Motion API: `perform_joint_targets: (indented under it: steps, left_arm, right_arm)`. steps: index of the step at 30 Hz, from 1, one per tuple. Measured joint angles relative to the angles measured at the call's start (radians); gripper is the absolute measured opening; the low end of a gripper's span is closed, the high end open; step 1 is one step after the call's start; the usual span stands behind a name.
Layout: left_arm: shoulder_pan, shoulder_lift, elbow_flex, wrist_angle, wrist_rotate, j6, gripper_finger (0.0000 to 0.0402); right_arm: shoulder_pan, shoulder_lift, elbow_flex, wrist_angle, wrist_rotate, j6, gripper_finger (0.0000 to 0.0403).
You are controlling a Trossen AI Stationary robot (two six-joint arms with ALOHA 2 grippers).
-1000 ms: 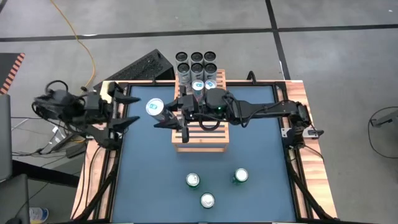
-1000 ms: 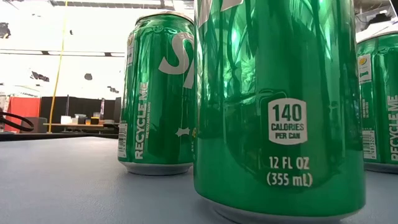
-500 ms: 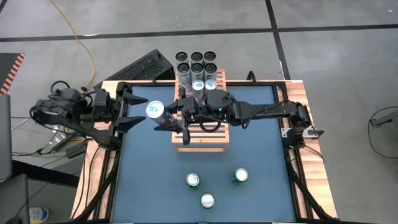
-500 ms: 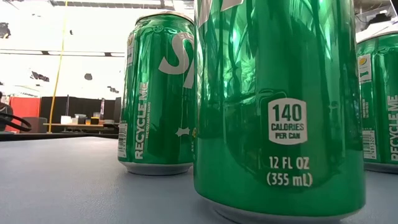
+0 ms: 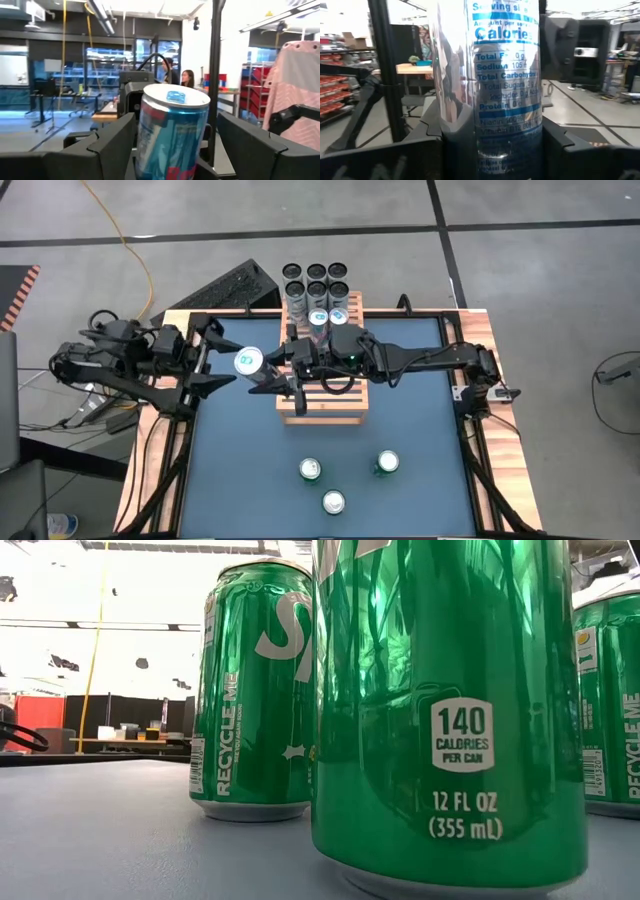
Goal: Place canned beverage on shelf
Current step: Put the blue soda can on the shelf aligned to the other blue soda can
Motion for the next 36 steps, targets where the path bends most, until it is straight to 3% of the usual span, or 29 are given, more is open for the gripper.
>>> perform_joint_targets:
  steps: [12,36]
  left_arm:
    - [0.0,0.079,0.001,0.013,0.051,-0.025,0.0271]
    - [0.0,0.115,0.001,0.061,0.147,-0.072,0.0271]
  right_arm:
    - [0.002,0.0,0.0,-0.011,-0.07,0.026,0.0169]
    - [-0.001,0.0,0.0,-0.062,-0.272,0.101,0.0169]
